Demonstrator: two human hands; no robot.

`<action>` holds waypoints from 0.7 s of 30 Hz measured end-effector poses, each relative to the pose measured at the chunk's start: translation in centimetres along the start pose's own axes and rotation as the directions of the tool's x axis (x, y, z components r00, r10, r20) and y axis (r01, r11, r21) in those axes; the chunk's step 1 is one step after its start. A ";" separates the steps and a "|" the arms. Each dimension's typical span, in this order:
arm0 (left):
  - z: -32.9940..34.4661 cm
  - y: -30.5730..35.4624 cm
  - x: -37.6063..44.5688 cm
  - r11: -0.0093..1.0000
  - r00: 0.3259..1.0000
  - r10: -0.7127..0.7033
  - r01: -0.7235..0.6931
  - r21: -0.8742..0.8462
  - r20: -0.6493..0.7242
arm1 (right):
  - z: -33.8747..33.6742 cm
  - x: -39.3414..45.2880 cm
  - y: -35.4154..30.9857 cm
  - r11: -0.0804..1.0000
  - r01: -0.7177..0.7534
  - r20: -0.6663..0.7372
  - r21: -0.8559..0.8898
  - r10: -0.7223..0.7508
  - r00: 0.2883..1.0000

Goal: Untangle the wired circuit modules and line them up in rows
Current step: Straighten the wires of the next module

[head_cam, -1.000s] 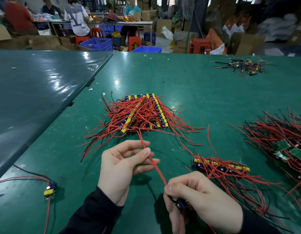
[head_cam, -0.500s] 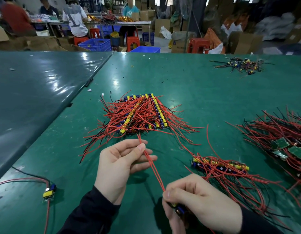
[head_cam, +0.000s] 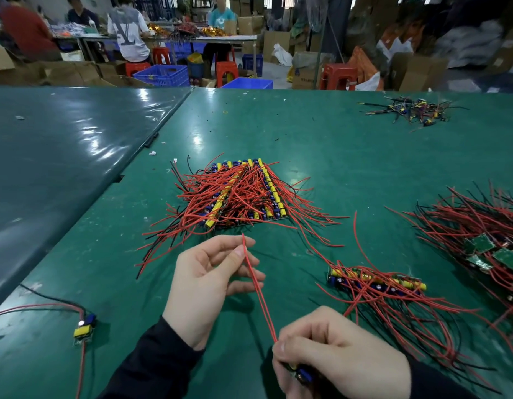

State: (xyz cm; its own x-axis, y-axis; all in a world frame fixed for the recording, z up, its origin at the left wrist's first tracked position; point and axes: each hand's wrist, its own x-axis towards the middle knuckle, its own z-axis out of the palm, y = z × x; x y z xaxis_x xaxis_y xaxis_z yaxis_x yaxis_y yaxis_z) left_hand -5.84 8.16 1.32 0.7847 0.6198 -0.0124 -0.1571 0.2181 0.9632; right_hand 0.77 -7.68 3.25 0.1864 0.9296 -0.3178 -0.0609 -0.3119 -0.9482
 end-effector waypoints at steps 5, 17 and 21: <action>-0.4 0.5 0.3 0.993 0.996 -0.088 0.090 -0.072 0.033 | -0.1 0.0 -0.1 0.998 -0.040 -0.001 0.038 0.040 0.999; -0.5 1.2 0.3 0.990 0.998 -0.055 0.060 -0.126 0.039 | -0.7 -0.1 -0.8 0.988 -0.036 0.110 0.151 0.019 0.994; 0.0 0.2 -0.1 0.965 0.980 0.175 -0.153 0.212 -0.090 | -0.4 -0.5 -0.9 0.996 0.088 0.039 0.024 -0.089 0.995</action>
State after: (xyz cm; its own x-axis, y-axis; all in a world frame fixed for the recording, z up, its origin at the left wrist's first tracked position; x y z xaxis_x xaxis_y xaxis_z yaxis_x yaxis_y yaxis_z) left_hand -5.93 8.17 1.50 0.6880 0.7135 0.1322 -0.1445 -0.0438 0.9885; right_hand 1.11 -7.99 4.24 0.1532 0.9605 -0.2325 -0.0674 -0.2245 -0.9721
